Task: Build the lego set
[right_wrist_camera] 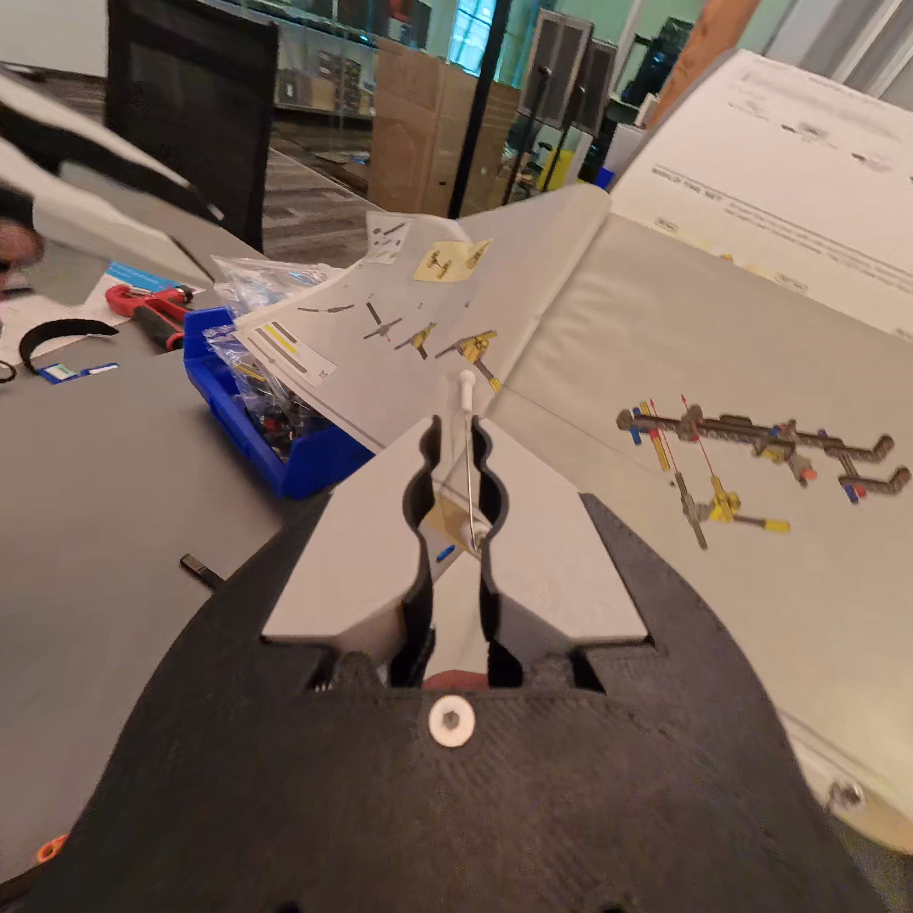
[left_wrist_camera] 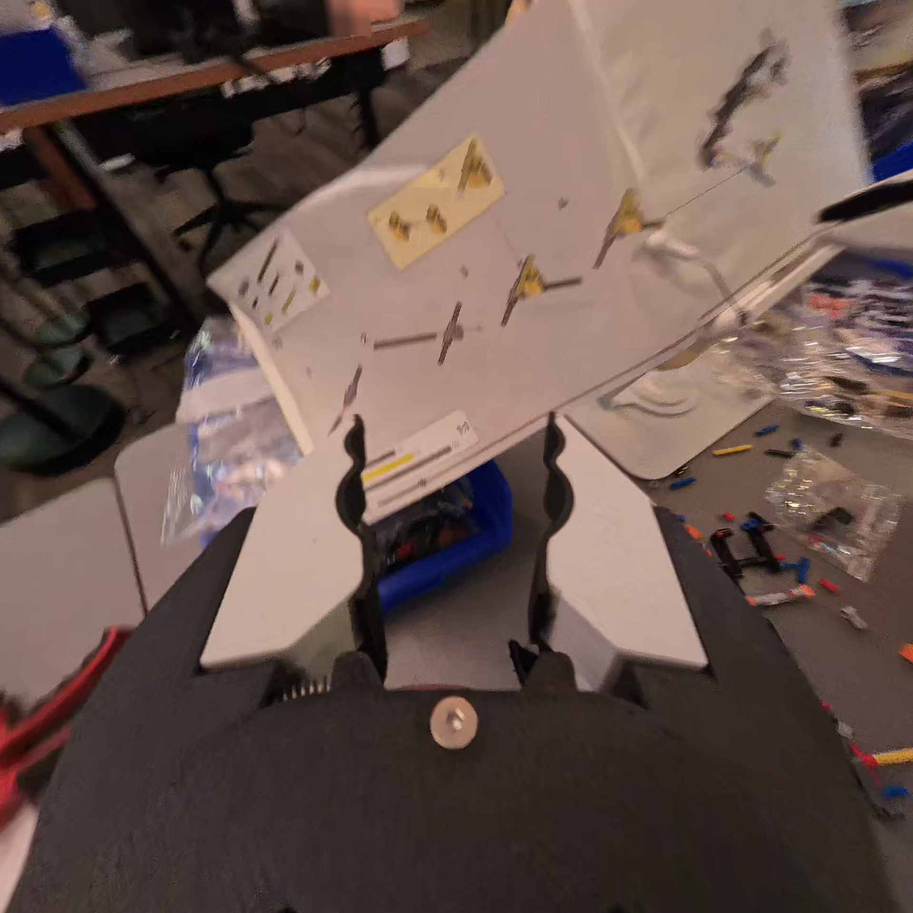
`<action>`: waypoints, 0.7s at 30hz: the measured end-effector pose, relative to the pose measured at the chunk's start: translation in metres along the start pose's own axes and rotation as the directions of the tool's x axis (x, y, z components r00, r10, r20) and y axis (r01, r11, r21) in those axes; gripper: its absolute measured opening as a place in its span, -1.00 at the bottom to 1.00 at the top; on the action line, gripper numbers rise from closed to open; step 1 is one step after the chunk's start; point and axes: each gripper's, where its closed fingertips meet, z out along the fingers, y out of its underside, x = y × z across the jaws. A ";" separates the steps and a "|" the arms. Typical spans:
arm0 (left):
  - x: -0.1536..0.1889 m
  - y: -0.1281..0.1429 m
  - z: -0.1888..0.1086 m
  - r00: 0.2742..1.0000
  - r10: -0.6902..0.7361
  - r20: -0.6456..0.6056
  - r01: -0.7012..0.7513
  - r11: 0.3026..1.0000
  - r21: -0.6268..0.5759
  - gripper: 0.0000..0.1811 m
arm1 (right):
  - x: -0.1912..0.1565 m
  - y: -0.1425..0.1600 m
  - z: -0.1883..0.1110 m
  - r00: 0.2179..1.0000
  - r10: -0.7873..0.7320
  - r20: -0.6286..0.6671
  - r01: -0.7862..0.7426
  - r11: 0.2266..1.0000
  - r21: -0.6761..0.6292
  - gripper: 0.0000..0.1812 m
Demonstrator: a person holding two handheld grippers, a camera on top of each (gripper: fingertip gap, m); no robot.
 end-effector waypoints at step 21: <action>0.065 0.008 0.057 0.901 -0.107 0.420 0.128 0.992 -0.021 -1.00 | 0.085 0.020 -0.035 0.935 0.144 -0.324 -0.179 0.981 -0.081 -1.00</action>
